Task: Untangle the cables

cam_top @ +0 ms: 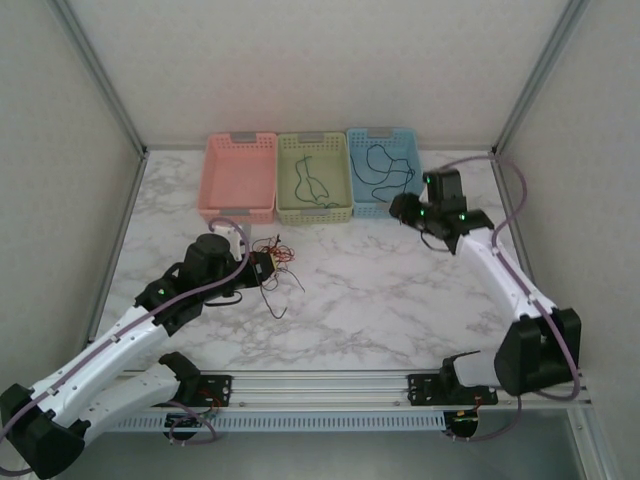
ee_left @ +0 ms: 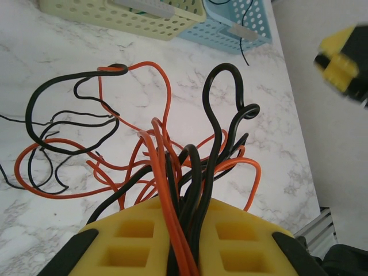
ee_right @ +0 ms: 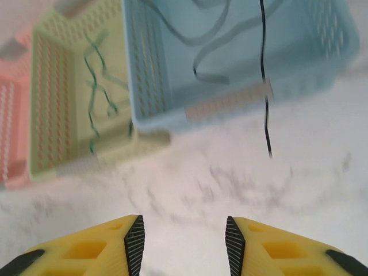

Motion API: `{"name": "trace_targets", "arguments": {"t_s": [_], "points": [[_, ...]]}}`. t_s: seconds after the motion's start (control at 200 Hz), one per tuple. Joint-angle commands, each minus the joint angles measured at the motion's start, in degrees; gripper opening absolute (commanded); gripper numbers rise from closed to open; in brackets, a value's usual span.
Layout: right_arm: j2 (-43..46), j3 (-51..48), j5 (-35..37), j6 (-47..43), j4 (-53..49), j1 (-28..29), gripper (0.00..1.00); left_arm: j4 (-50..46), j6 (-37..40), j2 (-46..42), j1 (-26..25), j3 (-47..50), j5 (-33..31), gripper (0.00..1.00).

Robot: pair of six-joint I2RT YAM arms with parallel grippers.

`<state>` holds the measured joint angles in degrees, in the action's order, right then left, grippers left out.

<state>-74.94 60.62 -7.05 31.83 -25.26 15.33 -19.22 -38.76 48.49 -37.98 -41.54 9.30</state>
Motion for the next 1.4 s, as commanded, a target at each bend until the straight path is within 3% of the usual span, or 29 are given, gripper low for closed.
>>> {"name": "trace_targets", "arguments": {"t_s": [0.0,0.17,0.3,0.375,0.581,0.911,1.131,1.397], "points": [[8.1,-6.0,-2.6,-2.2,0.8,0.2,0.45,3.1,0.4,0.4,0.6,0.9,2.5,0.00],[18.0,-13.6,0.7,-3.7,-0.2,0.2,0.50,3.8,0.1,0.6,0.6,1.3,3.5,0.00],[17.5,-11.1,6.3,-5.7,-0.8,0.1,0.53,3.1,0.4,1.2,0.5,1.1,3.9,0.00],[13.0,-6.8,9.8,-5.3,-1.1,-0.2,0.51,3.0,0.4,1.0,0.5,1.3,4.0,0.00],[-9.6,12.2,13.2,-3.5,-3.8,-1.0,0.48,2.2,0.4,0.1,0.6,1.3,4.0,0.00],[-41.4,46.2,19.7,-0.6,-17.8,-1.6,0.46,-0.1,1.3,-2.0,0.6,2.5,3.5,0.00],[-51.8,59.4,26.7,-1.5,-25.1,-1.9,0.46,0.2,1.7,-1.7,0.6,3.3,4.1,0.00],[-61.4,68.9,26.8,-1.9,-29.8,-2.6,0.42,0.1,2.9,-0.6,0.6,2.8,4.5,0.00]]}}
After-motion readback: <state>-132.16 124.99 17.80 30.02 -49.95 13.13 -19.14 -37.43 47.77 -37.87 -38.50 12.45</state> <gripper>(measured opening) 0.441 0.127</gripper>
